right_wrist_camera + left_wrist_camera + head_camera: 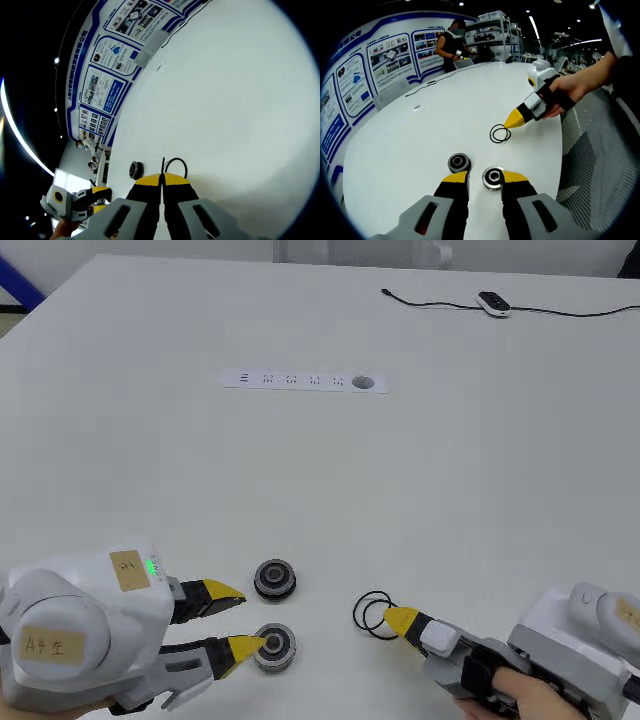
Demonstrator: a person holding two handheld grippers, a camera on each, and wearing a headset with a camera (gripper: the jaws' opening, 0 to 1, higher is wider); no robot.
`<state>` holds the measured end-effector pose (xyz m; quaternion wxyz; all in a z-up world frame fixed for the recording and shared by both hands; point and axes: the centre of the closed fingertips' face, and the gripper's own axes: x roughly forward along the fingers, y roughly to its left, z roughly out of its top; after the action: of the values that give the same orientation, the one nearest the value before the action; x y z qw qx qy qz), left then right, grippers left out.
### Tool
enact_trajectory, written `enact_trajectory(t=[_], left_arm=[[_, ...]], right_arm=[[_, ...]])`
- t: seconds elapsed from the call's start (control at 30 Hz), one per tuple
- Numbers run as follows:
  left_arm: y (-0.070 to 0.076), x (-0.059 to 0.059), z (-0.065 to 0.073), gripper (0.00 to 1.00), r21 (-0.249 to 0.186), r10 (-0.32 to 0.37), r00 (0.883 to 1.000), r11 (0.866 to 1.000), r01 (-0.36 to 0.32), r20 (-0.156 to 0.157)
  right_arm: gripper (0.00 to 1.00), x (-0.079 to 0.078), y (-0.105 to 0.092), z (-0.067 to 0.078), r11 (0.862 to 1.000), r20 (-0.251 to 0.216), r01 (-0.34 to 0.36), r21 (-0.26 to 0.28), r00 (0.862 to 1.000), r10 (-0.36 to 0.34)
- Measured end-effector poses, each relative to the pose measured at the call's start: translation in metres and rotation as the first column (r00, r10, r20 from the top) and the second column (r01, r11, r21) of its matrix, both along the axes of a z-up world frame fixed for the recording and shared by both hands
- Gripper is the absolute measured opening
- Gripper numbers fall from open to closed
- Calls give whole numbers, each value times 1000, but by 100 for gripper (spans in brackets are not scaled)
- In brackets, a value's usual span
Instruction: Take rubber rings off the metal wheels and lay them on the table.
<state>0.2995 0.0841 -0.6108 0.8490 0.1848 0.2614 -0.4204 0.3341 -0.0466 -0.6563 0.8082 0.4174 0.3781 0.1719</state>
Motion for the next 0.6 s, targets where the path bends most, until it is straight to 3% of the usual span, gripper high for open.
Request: enact_trajectory(t=[0.37,0.53,0.6], left_arm=[[3,-1,1,25,-3,9,1000,1000,-9,6],[3,-1,1,25,-1,9,1000,1000,-9,7],[3,-1,1,25,-1,7,1000,1000,-7,7]], right_arm=[[6,-1,-11,-9,998,-27,33,-56,999,-35],[8,-4,-18,-13,988,-18,-1,-155,1000,-2],[8,-3,-22,-10,986,-4,17,-168,1000,-17]])
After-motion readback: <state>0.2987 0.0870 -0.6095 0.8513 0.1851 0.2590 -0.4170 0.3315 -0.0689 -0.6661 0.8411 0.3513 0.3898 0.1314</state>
